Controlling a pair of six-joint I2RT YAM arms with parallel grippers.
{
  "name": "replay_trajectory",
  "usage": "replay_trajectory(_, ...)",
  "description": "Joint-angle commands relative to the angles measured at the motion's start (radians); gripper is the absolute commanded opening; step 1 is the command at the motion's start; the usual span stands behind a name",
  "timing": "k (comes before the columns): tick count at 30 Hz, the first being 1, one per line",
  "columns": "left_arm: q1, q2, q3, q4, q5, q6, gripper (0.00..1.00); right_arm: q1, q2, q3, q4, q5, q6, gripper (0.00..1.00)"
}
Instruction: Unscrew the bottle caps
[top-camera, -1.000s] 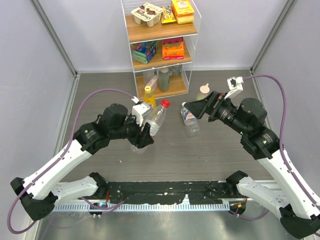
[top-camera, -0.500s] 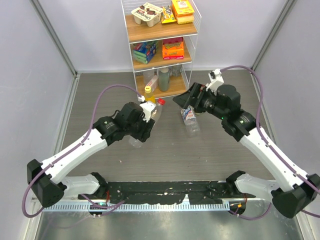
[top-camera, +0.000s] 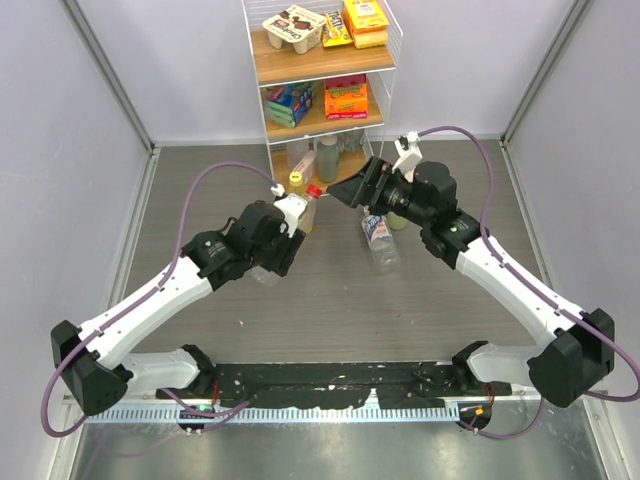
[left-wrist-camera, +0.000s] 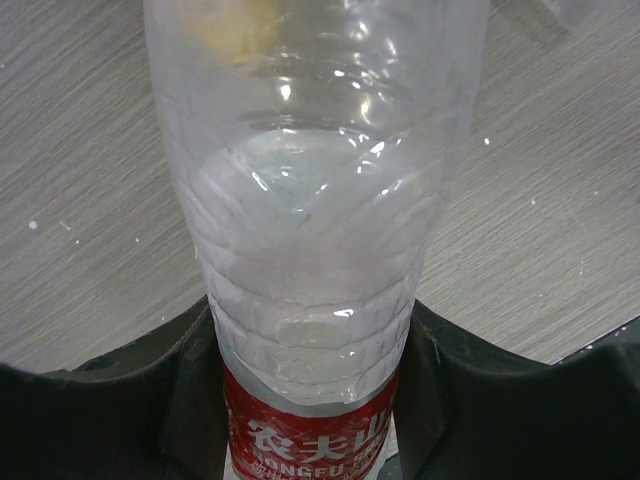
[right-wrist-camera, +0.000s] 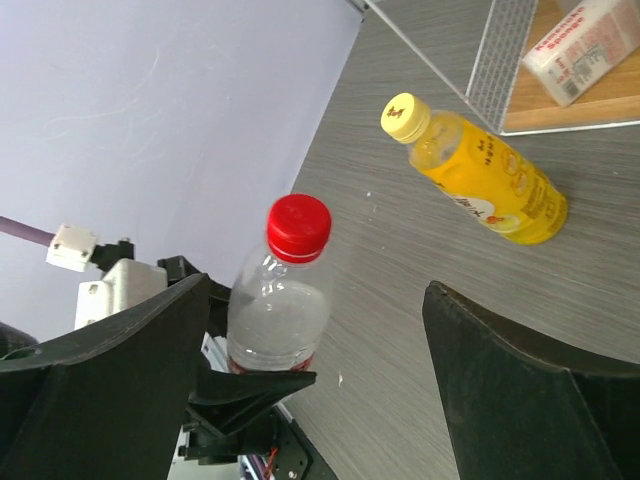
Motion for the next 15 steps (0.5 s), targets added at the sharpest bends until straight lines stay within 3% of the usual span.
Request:
replay_trajectory(1, -0.003, -0.048, -0.024, 0.020, -0.049, -0.009, 0.00, 0.000, 0.022, 0.015, 0.114, -0.053, 0.036, 0.91)
replay_trajectory(15, -0.005, -0.038, -0.038, 0.027, -0.032, -0.010, 0.00, 0.019, 0.182, 0.058, 0.244, -0.132, 0.139, 0.85)
